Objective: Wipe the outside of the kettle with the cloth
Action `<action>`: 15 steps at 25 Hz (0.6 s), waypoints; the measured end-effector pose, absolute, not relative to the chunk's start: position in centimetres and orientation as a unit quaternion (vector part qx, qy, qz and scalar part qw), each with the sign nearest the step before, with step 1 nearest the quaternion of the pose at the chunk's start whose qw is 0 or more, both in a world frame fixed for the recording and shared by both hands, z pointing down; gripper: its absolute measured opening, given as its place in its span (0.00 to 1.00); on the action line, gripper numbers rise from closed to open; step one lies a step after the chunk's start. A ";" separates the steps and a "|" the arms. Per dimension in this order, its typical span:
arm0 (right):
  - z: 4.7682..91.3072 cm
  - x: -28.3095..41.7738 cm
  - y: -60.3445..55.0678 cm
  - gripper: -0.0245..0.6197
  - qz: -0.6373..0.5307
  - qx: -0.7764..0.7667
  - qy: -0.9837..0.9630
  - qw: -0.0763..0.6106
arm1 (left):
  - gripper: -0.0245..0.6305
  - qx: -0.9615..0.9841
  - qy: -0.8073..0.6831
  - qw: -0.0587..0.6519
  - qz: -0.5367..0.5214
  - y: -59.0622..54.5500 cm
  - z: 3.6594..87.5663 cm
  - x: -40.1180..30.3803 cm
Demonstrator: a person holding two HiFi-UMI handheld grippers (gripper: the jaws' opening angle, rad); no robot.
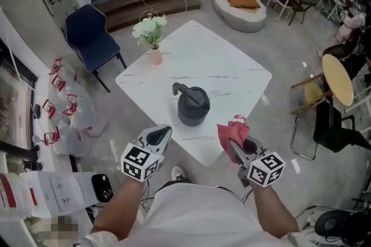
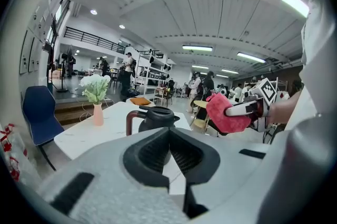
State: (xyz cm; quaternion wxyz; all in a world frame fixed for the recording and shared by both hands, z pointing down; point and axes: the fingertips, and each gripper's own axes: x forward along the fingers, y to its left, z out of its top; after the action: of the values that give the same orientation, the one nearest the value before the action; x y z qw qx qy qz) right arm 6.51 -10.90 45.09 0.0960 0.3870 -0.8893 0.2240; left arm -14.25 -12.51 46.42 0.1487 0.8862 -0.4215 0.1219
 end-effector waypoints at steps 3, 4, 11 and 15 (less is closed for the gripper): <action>45.1 5.9 -12.4 0.21 0.224 0.403 -0.883 0.087 | 0.04 0.888 -0.416 0.149 0.131 -14.8 47.4 -15.7; 45.1 5.7 -12.9 0.21 0.224 0.407 -0.882 0.083 | 0.04 0.888 -0.413 0.148 0.136 -15.5 47.8 -16.0; 44.9 6.2 -14.3 0.21 0.221 0.420 -0.876 0.082 | 0.05 0.886 -0.410 0.118 0.181 -21.8 49.6 -17.4; 45.3 7.0 -15.5 0.21 0.227 0.416 -0.876 0.089 | 0.15 0.881 -0.397 0.062 0.252 -25.9 51.1 -17.6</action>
State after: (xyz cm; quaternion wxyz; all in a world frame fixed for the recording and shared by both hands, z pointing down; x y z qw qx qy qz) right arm 7.00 -15.51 45.28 0.0893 0.4163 -0.8760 0.2266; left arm -17.62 -25.88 51.10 0.0617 0.8806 -0.3967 0.2515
